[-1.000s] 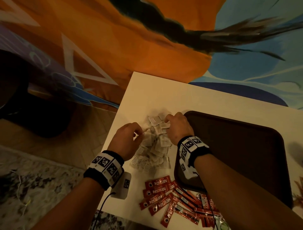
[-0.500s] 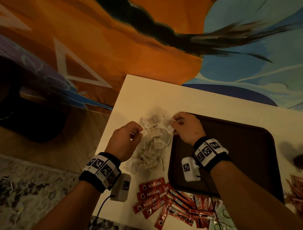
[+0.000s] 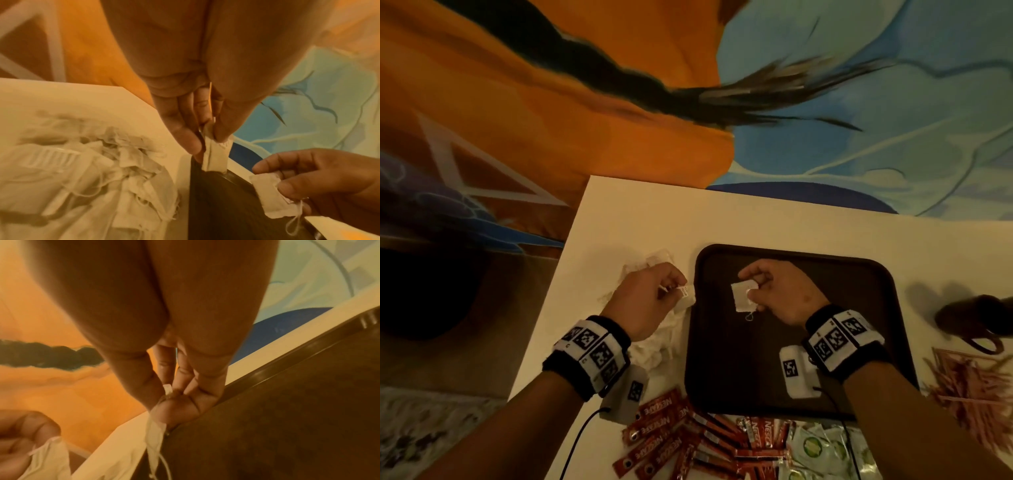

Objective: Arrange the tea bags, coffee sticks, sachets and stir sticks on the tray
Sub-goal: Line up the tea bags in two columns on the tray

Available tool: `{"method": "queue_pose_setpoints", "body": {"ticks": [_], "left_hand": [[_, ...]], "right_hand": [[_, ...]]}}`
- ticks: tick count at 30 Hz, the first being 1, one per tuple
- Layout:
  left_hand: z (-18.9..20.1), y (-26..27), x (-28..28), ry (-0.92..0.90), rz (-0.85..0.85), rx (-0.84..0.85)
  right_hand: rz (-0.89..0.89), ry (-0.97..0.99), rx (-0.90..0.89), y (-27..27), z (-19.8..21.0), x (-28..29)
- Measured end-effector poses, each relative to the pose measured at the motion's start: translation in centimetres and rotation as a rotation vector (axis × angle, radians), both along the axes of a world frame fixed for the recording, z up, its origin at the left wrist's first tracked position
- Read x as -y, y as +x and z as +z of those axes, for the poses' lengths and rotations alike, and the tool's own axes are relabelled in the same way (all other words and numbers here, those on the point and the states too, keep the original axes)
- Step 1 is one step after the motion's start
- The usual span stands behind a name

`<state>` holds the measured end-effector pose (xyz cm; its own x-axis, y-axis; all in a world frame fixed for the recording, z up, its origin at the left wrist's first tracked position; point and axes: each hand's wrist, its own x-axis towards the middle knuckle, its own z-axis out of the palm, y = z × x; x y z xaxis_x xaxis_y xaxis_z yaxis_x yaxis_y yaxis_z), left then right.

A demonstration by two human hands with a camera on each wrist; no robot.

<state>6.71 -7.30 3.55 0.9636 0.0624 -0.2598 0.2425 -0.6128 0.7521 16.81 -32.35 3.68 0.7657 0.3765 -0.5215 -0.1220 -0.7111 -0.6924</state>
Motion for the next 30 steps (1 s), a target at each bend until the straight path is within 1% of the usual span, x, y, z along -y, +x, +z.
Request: {"method": "queue_pose_setpoints", "body": {"ticks": [3, 5, 10, 14, 21, 25, 30], "left_hand": [[-1.0, 2.3, 1.7, 0.051, -0.100, -0.045], [-1.8, 4.0, 2.8, 0.075, -0.133, -0.082], [-3.4, 8.0, 4.3, 0.112, -0.137, -0.119], [-4.4, 10.4, 4.3, 0.148, -0.120, -0.124], [-5.7, 12.5, 4.0, 0.211, -0.103, -0.066], [-6.1, 13.0, 4.1, 0.195, -0.111, -0.033], [-6.5, 13.5, 4.4, 0.194, -0.121, 0.025]], "right_hand": [[0.081, -0.104, 0.022, 1.4, -0.8, 0.9], [0.098, -0.144, 0.035, 2.4, -1.7, 0.9], [0.150, -0.192, 0.094, 4.2, -3.7, -0.1], [0.173, -0.200, 0.197, 5.3, -4.6, -1.1], [0.182, -0.176, 0.286, 6.6, -5.5, -2.7], [0.185, -0.208, 0.323, 7.0, -5.7, -3.3], [0.162, -0.183, 0.367, 7.4, -5.8, -3.4]]}}
